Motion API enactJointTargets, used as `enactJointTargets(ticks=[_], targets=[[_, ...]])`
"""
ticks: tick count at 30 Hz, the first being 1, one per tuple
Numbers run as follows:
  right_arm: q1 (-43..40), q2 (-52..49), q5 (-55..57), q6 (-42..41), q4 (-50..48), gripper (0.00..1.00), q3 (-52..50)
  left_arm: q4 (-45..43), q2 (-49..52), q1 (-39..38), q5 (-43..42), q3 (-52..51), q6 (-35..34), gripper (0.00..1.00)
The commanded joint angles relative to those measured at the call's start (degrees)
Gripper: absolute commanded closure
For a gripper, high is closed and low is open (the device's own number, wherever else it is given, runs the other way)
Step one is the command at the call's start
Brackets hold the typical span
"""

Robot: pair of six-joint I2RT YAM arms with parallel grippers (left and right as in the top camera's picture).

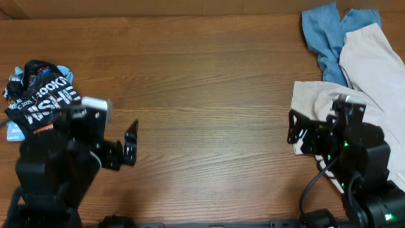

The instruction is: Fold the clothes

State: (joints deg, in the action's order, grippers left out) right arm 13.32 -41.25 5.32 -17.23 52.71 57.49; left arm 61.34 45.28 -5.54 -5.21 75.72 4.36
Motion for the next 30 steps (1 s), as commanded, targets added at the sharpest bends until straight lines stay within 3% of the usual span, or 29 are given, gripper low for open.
enactJointTargets(ticks=[1, 10, 22, 26, 30], targets=[[0.2, 0.3, 1.7, -0.6, 4.3, 0.0, -1.4, 4.0, -2.7, -0.1, 1.2, -2.7, -0.9, 0.0], [0.2, -0.1, 1.7, -0.6, 10.7, 0.0, -1.4, 16.6, -2.9, -0.1, 1.2, -2.7, -0.9, 0.0], [-2.1, 4.8, 1.7, 1.2, 10.9, 0.0, -2.1, 18.1, -2.9, -0.1, 1.2, -2.7, -0.9, 0.0], [-3.7, 12.1, 1.7, 4.8, 6.1, 0.0, -7.1, 18.1, -2.9, -0.1, 1.2, -2.7, -0.9, 0.0], [-4.8, 22.7, 1.6, 8.1, -5.7, 0.0, -18.9, 18.1, -2.9, -0.1, 1.2, -2.7, -0.9, 0.0]])
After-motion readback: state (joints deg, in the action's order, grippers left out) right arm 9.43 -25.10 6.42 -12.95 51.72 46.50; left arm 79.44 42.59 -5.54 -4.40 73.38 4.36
